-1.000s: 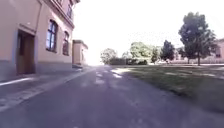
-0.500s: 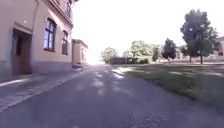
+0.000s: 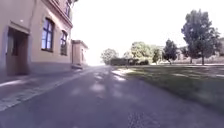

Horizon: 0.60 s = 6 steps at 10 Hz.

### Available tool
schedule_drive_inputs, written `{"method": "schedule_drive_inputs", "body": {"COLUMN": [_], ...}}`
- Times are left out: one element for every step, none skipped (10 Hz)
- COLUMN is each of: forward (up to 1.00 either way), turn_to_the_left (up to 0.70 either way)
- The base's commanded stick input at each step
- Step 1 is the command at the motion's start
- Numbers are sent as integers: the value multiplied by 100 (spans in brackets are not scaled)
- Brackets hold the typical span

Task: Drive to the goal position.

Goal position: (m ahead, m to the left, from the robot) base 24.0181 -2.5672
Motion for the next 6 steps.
{"method": "schedule_drive_inputs", "body": {"forward": [70, 70, 70, 70, 70, 70], "turn_to_the_left": [0, 0, 0, 0, 0, 0]}}
